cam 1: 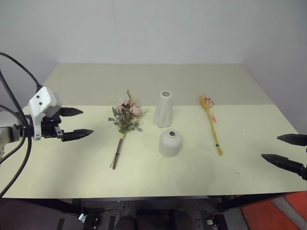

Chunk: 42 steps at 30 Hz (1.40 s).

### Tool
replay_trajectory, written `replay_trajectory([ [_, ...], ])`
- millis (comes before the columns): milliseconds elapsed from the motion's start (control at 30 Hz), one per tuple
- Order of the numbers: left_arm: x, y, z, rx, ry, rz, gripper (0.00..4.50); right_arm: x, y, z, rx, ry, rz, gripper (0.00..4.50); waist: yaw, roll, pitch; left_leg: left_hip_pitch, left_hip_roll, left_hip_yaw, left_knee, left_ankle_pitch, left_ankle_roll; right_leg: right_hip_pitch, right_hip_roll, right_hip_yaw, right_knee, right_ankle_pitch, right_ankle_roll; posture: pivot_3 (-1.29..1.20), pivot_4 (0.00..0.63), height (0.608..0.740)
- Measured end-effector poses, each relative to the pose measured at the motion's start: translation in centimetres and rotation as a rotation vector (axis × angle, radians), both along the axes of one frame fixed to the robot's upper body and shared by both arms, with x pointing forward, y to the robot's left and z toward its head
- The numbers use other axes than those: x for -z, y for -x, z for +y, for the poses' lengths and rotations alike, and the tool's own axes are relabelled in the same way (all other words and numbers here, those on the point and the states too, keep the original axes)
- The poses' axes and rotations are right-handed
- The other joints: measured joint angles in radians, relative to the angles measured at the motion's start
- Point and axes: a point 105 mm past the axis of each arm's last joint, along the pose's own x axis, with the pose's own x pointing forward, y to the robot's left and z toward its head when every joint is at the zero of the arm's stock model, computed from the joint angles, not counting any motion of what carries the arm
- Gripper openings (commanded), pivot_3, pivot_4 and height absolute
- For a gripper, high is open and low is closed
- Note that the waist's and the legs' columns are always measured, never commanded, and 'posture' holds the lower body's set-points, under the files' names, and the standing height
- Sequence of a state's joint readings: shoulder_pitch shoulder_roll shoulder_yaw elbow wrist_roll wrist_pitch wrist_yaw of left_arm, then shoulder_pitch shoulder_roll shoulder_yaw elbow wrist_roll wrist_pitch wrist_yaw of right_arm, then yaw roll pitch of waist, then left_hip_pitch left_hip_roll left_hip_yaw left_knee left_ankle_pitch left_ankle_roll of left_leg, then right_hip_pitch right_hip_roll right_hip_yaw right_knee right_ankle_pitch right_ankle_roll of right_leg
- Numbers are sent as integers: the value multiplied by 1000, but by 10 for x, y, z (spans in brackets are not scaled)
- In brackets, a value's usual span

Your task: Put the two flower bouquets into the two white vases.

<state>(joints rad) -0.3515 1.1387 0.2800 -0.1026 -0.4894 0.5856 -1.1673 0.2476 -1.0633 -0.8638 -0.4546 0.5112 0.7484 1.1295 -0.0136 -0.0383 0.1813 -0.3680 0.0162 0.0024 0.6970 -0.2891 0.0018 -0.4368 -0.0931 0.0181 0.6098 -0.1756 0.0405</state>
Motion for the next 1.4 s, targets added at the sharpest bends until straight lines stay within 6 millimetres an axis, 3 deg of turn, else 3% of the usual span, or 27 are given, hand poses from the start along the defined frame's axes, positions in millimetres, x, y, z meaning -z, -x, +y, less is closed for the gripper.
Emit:
replay_trajectory([
  [333,3,1,0,-6,-22,2,4500,-5,-2,2,-17,11,-33,4461,1,0,0,0,0,0,0,0,0,0,0,0,0,0,0,0,150,740],
  [433,5,-6,0,-84,-38,-2,4500,-5,-2,2,-16,11,-37,4461,1,0,0,0,0,0,0,0,0,0,0,0,0,0,0,0,150,740],
  [500,10,-10,-6,-126,-52,29,4500,-6,-3,2,-18,11,-40,4461,2,0,0,0,0,0,0,0,0,0,0,0,0,0,0,0,150,740],
  [600,12,-10,-32,-86,30,90,4500,-4,-6,5,-21,11,-40,4461,4,0,0,-1,0,-1,1,0,0,0,0,0,0,0,0,0,150,740],
  [733,21,-28,-62,-182,90,212,4500,-5,-12,23,-79,14,-61,4461,5,-1,0,0,-1,-3,2,0,0,5,0,-1,1,0,0,0,150,740],
  [867,50,-37,-84,-320,89,370,4500,-13,-16,45,-149,14,-109,4461,-5,-2,0,1,-1,-4,2,0,0,9,1,-1,0,0,0,0,150,740],
  [1067,65,-50,-108,-456,53,380,4500,-20,-24,80,-257,-6,-131,4461,-1,-2,0,8,-2,-5,1,0,0,11,0,-1,0,1,-1,0,150,740],
  [1200,69,-60,-113,-550,109,366,4500,-28,-25,92,-310,0,-147,4461,1,-2,0,9,-2,-5,1,0,0,11,0,-1,-1,1,-1,0,150,740],
  [1400,81,-67,-109,-670,133,374,4500,-19,-30,96,-326,-14,-102,4461,3,-2,0,9,-2,-5,1,0,0,12,-1,-1,-1,1,-2,0,150,740],
])
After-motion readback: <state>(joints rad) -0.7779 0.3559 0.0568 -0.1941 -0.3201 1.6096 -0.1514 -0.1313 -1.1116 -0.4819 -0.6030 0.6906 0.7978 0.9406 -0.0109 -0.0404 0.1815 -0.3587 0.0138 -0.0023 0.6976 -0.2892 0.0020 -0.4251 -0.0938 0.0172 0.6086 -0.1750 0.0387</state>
